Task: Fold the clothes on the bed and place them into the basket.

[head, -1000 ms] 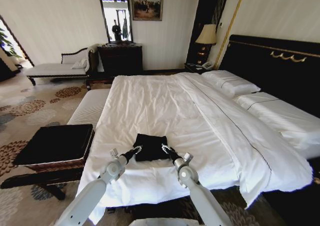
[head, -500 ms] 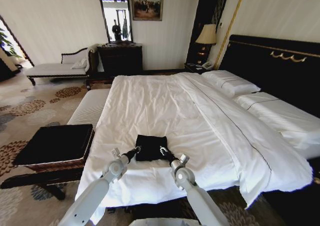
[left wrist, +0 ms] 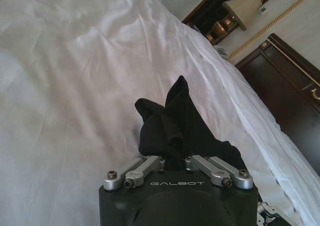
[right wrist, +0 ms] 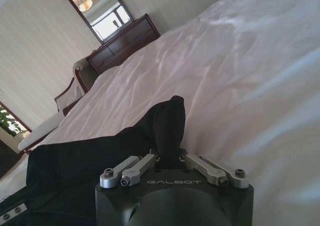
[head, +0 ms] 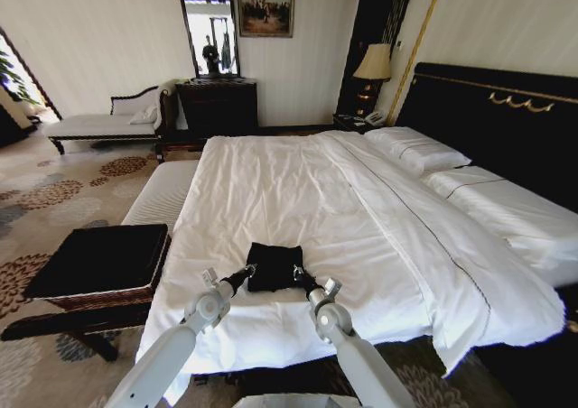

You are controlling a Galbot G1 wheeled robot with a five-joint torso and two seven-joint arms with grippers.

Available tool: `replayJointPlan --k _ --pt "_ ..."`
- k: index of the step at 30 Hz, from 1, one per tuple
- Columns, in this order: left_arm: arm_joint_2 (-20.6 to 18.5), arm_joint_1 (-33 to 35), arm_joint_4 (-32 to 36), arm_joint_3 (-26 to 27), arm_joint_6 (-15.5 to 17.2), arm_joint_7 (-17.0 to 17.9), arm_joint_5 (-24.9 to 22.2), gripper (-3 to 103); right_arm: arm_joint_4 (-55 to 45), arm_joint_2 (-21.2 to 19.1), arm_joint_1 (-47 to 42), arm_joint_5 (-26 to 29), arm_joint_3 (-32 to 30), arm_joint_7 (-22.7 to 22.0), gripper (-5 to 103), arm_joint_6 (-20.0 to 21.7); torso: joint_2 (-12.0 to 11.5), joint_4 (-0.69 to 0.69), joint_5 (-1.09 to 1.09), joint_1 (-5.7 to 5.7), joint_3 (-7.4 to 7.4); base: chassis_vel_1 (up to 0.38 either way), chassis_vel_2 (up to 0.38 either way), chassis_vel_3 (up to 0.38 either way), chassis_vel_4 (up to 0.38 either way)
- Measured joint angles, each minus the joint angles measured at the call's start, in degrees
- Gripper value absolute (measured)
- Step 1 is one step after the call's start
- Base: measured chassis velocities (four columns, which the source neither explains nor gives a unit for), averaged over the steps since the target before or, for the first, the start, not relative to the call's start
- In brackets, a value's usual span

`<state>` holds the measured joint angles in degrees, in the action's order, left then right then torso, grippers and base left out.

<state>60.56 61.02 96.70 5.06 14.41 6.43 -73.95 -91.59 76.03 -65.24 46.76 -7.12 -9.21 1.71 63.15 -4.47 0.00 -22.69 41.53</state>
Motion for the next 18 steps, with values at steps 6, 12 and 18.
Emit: replayJointPlan --k 6,12,18 --pt "-0.26 1.27 4.77 1.62 -0.21 1.59 -0.49 10 -2.92 -0.53 -0.04 -2.88 0.69 -0.37 9 -2.46 0.0 0.01 0.0 0.0 0.0 0.0 0.0 0.0 0.0" --pt "-0.78 1.49 8.01 2.59 -0.17 3.41 -0.88 10 -4.75 -0.7 0.1 -3.65 1.54 -0.78 9 -2.97 0.0 0.01 0.0 0.0 0.0 0.0 0.0 0.0 0.0" --pt "-1.3 2.7 9.72 3.74 -0.06 3.96 -0.98 10 -4.98 -0.27 0.02 -6.05 2.01 -0.77 9 -3.95 0.0 0.01 0.0 0.0 -0.01 0.0 0.0 0.0 0.0"
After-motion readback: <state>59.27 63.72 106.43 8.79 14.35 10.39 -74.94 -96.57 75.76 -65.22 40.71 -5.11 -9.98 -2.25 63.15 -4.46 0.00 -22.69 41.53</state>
